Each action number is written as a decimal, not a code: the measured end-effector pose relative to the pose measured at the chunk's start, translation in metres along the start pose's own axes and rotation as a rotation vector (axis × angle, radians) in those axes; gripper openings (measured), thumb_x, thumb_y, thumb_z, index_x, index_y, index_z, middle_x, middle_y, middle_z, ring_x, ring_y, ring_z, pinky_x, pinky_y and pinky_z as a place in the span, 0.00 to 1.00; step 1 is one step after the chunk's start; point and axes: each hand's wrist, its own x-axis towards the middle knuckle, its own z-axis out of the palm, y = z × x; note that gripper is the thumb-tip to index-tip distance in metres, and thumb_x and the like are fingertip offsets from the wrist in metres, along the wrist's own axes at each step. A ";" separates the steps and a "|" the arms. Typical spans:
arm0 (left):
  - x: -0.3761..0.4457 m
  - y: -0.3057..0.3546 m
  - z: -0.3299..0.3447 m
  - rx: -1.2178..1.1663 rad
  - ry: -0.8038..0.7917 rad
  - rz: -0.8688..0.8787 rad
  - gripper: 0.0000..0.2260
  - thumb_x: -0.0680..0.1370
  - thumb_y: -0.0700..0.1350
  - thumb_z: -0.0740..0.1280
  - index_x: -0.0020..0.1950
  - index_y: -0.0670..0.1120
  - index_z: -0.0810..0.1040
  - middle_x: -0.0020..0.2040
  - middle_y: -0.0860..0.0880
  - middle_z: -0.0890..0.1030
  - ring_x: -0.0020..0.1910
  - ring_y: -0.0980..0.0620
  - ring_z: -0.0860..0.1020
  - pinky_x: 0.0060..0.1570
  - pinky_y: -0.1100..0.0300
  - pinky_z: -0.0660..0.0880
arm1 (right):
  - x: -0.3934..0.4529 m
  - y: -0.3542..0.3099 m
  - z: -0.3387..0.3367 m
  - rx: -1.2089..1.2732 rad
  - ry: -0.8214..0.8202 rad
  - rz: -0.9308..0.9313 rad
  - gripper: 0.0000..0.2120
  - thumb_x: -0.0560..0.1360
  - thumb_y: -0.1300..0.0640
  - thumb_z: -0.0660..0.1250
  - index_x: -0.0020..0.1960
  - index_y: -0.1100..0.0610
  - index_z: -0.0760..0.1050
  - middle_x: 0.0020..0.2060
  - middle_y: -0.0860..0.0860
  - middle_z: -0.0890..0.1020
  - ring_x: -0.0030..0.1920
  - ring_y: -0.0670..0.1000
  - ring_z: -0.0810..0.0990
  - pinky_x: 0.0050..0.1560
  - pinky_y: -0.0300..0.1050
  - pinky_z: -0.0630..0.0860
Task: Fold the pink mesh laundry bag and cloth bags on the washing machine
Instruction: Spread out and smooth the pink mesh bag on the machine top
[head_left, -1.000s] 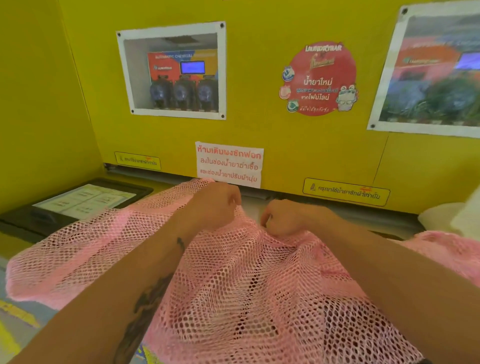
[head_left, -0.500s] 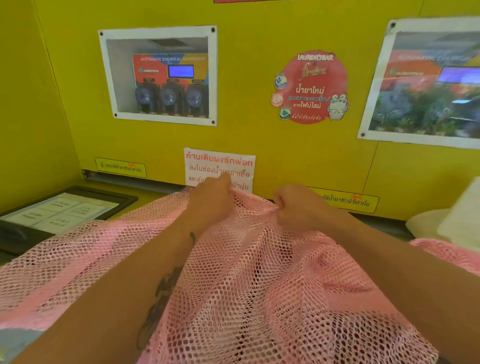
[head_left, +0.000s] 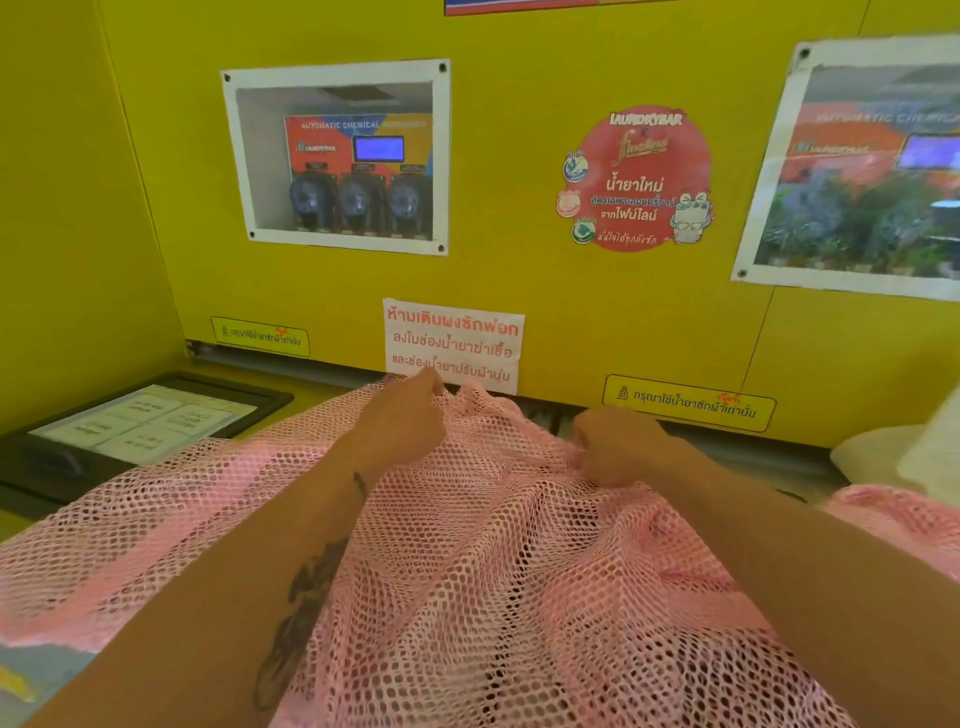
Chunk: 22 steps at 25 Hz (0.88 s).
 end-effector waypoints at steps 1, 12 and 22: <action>0.003 -0.009 -0.003 0.061 -0.028 -0.052 0.15 0.77 0.47 0.62 0.64 0.51 0.71 0.58 0.48 0.77 0.48 0.50 0.77 0.50 0.50 0.77 | -0.002 0.001 -0.002 -0.150 0.076 0.058 0.12 0.75 0.55 0.65 0.58 0.55 0.76 0.52 0.53 0.78 0.52 0.56 0.77 0.45 0.49 0.73; 0.021 -0.077 0.001 0.302 -0.388 -0.467 0.49 0.61 0.77 0.56 0.78 0.59 0.54 0.81 0.46 0.52 0.77 0.34 0.53 0.72 0.32 0.50 | 0.028 -0.067 0.018 0.093 -0.299 -0.170 0.33 0.78 0.36 0.51 0.79 0.45 0.50 0.79 0.57 0.55 0.77 0.63 0.59 0.74 0.62 0.60; 0.011 -0.084 -0.014 0.277 -0.041 -0.251 0.24 0.77 0.58 0.59 0.71 0.52 0.70 0.74 0.43 0.65 0.71 0.38 0.66 0.69 0.34 0.61 | -0.028 -0.042 0.000 0.109 -0.209 -0.212 0.30 0.78 0.39 0.58 0.77 0.45 0.57 0.75 0.53 0.63 0.72 0.58 0.67 0.70 0.59 0.67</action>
